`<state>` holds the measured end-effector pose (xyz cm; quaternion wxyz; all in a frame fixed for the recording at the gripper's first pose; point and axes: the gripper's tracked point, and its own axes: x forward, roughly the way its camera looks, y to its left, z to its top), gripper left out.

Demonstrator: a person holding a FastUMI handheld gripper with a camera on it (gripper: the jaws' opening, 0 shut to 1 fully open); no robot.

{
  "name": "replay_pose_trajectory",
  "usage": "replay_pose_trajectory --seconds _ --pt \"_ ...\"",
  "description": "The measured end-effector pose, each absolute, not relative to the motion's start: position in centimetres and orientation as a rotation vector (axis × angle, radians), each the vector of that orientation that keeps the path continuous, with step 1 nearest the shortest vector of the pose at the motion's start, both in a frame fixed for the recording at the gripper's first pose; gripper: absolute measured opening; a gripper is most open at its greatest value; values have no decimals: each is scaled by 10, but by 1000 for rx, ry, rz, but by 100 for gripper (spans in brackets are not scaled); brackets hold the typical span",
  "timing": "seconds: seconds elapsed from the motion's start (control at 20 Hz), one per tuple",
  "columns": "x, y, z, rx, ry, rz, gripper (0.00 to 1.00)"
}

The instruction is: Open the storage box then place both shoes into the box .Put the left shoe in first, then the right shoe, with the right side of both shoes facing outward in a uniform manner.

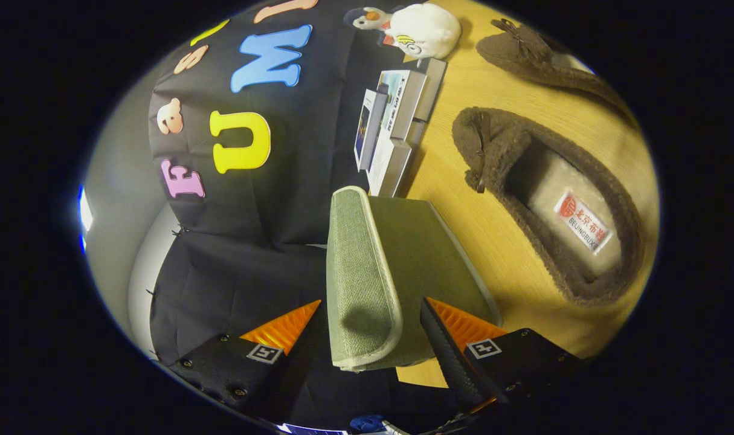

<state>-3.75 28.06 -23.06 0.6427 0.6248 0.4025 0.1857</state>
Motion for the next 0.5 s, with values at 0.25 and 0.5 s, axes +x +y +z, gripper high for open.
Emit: replay_pose_trajectory --seconds 0.25,0.5 --pt "-39 287 -232 1482 952 446 74" --pt "-40 286 -230 1513 960 466 64"
